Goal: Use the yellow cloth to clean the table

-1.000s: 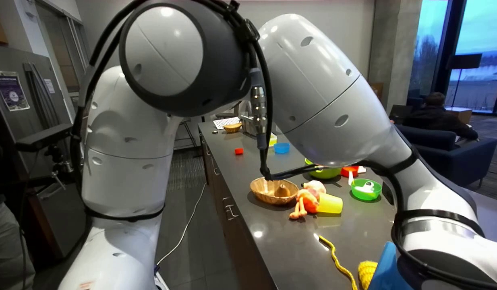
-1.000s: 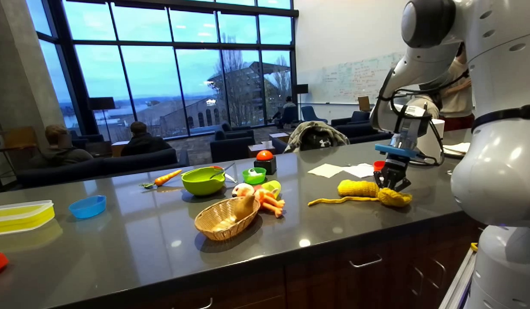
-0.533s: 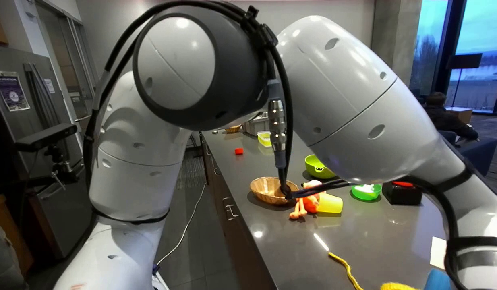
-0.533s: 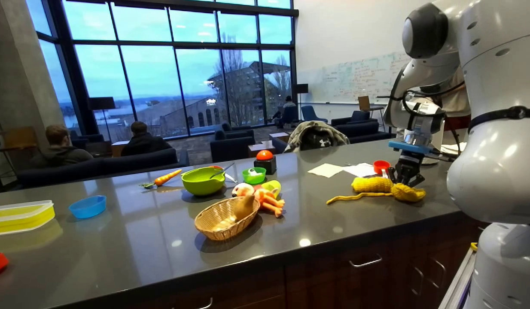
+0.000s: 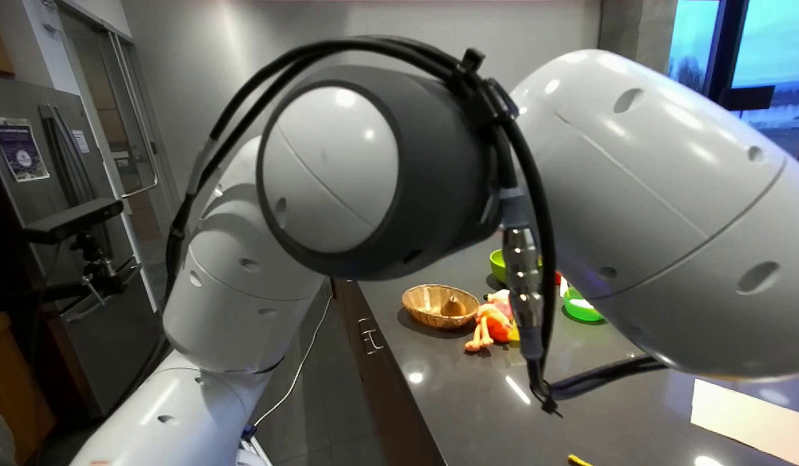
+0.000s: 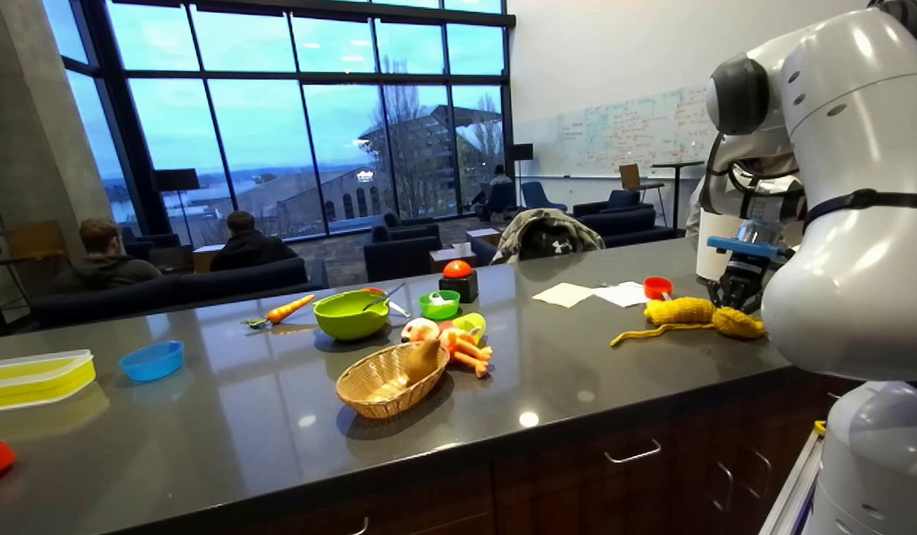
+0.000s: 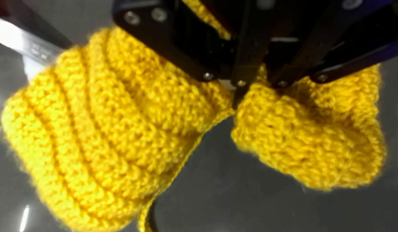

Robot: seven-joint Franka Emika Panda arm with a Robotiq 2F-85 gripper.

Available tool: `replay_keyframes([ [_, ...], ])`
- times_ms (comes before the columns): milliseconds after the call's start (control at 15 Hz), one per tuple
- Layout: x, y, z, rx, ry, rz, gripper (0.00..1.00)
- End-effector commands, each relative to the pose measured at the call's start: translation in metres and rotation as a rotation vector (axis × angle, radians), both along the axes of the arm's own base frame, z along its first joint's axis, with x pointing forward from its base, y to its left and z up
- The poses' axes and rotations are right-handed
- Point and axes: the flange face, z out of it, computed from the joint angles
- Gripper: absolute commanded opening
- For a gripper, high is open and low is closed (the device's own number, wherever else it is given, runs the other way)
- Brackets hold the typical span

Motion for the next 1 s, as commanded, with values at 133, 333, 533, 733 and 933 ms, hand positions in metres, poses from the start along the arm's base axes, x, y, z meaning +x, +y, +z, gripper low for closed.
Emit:
replay_keyframes([
  [133,-0.016,-0.067,-0.035,-0.016,0.005,0.042,0.00],
  [333,0.007,-0.055,-0.018,-0.021,-0.077,0.192,0.00],
  [533,0.031,-0.026,-0.002,-0.044,-0.109,0.350,0.00],
  [733,0.059,0.006,0.006,-0.084,-0.134,0.514,0.00],
  [933,0.089,0.048,0.019,-0.146,-0.179,0.666,0.00],
])
